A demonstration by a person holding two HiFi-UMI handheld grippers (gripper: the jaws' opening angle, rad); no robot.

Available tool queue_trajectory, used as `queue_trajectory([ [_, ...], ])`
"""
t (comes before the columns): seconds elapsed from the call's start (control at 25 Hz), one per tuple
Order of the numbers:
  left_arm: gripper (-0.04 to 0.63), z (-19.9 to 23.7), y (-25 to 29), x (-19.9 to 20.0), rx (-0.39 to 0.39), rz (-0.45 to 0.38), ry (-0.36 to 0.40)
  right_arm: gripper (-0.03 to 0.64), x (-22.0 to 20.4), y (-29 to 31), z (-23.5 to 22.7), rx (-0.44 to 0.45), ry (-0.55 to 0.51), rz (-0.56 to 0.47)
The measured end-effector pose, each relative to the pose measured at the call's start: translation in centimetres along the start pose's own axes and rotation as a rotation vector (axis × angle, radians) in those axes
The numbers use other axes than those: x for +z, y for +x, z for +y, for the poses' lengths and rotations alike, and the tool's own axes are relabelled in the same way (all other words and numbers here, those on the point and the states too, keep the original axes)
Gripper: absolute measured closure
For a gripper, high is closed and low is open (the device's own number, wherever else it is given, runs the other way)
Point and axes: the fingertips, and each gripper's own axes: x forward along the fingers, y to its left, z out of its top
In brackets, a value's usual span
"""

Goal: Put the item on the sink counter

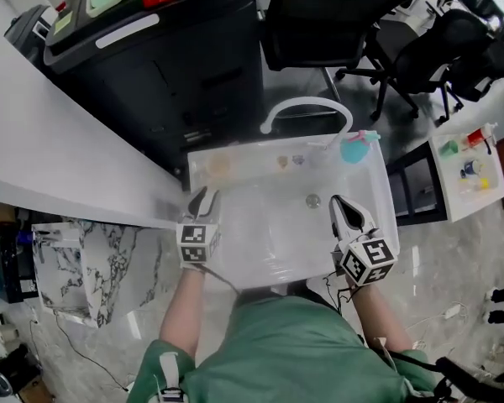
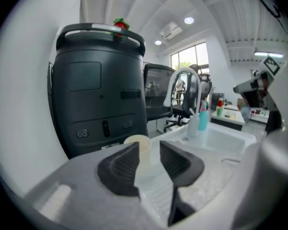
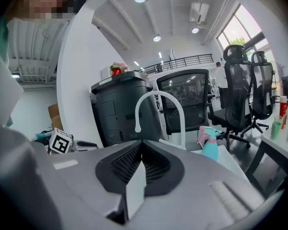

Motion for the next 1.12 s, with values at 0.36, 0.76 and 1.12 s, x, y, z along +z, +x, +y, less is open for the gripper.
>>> queue_trajectory([
  [0.36,0.543,-6.6,-4.3,9.0,-0.042,-0.128,-0.04,0.615,4.2,-0.3,-0.7,0.069,-0.038,-0.081],
  [0.76,0.597,-9.1,-8.1,16.3,-0.013,-0.272,-0.001,0.615,9.7,-1.4,-0.5,0.103,-0.132,-0.195],
  [1.12,0.597,-10.1,-9.3,18.7,0.03,-0.314,0.057,0.615,14.7,-3.8,0.3,0.105,-0.237,-0.34],
])
